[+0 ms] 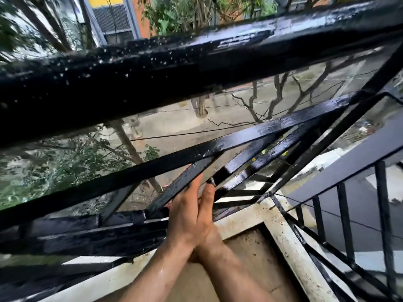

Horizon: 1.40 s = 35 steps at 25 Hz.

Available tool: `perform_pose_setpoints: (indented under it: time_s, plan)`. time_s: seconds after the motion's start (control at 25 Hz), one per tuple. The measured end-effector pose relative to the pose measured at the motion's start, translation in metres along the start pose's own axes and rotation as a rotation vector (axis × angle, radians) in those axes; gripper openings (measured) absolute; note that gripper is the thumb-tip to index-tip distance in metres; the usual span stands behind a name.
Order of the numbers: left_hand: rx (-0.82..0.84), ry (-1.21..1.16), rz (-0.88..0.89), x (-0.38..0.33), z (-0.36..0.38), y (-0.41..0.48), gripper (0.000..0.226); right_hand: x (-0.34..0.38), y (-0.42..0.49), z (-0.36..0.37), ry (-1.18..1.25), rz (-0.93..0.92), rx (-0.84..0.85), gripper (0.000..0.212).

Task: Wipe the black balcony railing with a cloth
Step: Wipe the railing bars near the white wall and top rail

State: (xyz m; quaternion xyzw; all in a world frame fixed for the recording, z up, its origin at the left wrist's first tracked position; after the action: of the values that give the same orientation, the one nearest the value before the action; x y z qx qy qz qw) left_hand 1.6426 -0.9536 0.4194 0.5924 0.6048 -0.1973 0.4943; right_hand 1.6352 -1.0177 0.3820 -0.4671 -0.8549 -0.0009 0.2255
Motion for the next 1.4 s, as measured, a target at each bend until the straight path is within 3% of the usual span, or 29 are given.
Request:
perform_pose_setpoints:
  time_s: [0.08, 0.16, 0.24, 0.36, 0.44, 0.52, 0.64, 0.72, 0.84, 0.88, 0.92, 1.0, 1.04, 1.08, 1.16, 1.24, 1.32, 1.4]
  plan:
    - [-0.055, -0.078, 0.109, -0.006, -0.016, -0.011, 0.039, 0.008, -0.014, -0.016, 0.062, -0.019, -0.046, 0.043]
    - [-0.182, -0.098, 0.275, -0.021, -0.04, -0.023, 0.035, 0.011, -0.033, -0.054, 0.161, -0.032, -0.336, 0.026]
    - [-0.304, -0.047, 0.345, -0.032, -0.059, -0.028, 0.033, 0.016, -0.045, -0.081, 0.257, -0.114, -0.509, 0.034]
    - [-0.327, 0.021, 0.262, -0.032, -0.072, -0.027, 0.041, 0.033, -0.039, -0.106, 0.018, -0.119, -0.577, 0.037]
    - [-0.288, -0.001, 0.192, -0.023, -0.078, -0.034, 0.048, 0.036, -0.023, -0.102, -0.092, 0.111, -0.55, 0.038]
    - [-0.241, 0.01, 0.175, -0.014, -0.089, -0.036, 0.053, 0.055, -0.008, -0.082, -0.124, 0.199, -0.477, 0.04]
    - [-0.115, 0.079, 0.144, -0.004, -0.107, -0.038, 0.045, 0.092, 0.02, -0.034, -0.074, 0.051, -0.064, 0.043]
    - [-0.107, 0.088, 0.138, -0.002, -0.117, -0.043, 0.037, 0.092, 0.02, -0.036, -0.079, -0.025, -0.009, 0.046]
    - [-0.221, 0.069, 0.195, -0.012, -0.125, -0.053, 0.03, 0.053, -0.001, -0.073, 0.077, 0.162, -0.544, 0.036]
    - [-0.267, 0.064, 0.207, -0.015, -0.126, -0.052, 0.029, 0.045, -0.008, -0.077, 0.105, 0.207, -0.643, 0.037]
    - [-0.302, 0.059, 0.201, -0.015, -0.127, -0.053, 0.027, 0.046, -0.008, -0.065, 0.071, 0.209, -0.62, 0.045]
    - [-0.368, 0.066, 0.183, -0.015, -0.132, -0.056, 0.021, 0.069, -0.001, -0.025, 0.064, 0.04, -0.313, 0.064]
    - [-0.41, 0.06, 0.159, -0.011, -0.135, -0.061, 0.023, 0.083, -0.005, -0.004, 0.12, -0.005, -0.12, 0.069]
    - [-0.446, 0.04, 0.113, -0.004, -0.138, -0.067, 0.025, 0.097, -0.014, 0.005, 0.263, -0.025, -0.07, 0.069]
    - [-0.514, -0.059, -0.006, 0.012, -0.149, -0.076, 0.024, 0.113, -0.033, -0.01, 0.568, -0.026, -0.372, 0.063]
    - [-0.536, -0.124, -0.078, 0.02, -0.159, -0.082, 0.025, 0.121, -0.054, -0.026, 0.593, -0.092, -0.744, 0.051]
    - [-0.538, -0.077, -0.075, 0.022, -0.17, -0.085, 0.026, 0.137, -0.052, -0.03, 0.421, -0.15, -0.823, 0.04]
    - [-0.564, -0.102, -0.092, 0.023, -0.179, -0.086, 0.028, 0.147, -0.033, -0.014, 0.188, -0.069, -0.753, 0.024]
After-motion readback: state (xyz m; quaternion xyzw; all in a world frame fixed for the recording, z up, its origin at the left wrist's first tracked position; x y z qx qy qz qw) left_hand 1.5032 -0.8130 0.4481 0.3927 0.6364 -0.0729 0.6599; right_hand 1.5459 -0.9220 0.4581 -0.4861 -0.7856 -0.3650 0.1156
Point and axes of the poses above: each hand's wrist, its own y-axis towards the middle knuckle, its own z-axis out of the palm, x = y × z, the point moved 4 cm from there along y, towards the middle knuckle, and after that the axes turned 9 degrees about z, right-handed, at the moved point
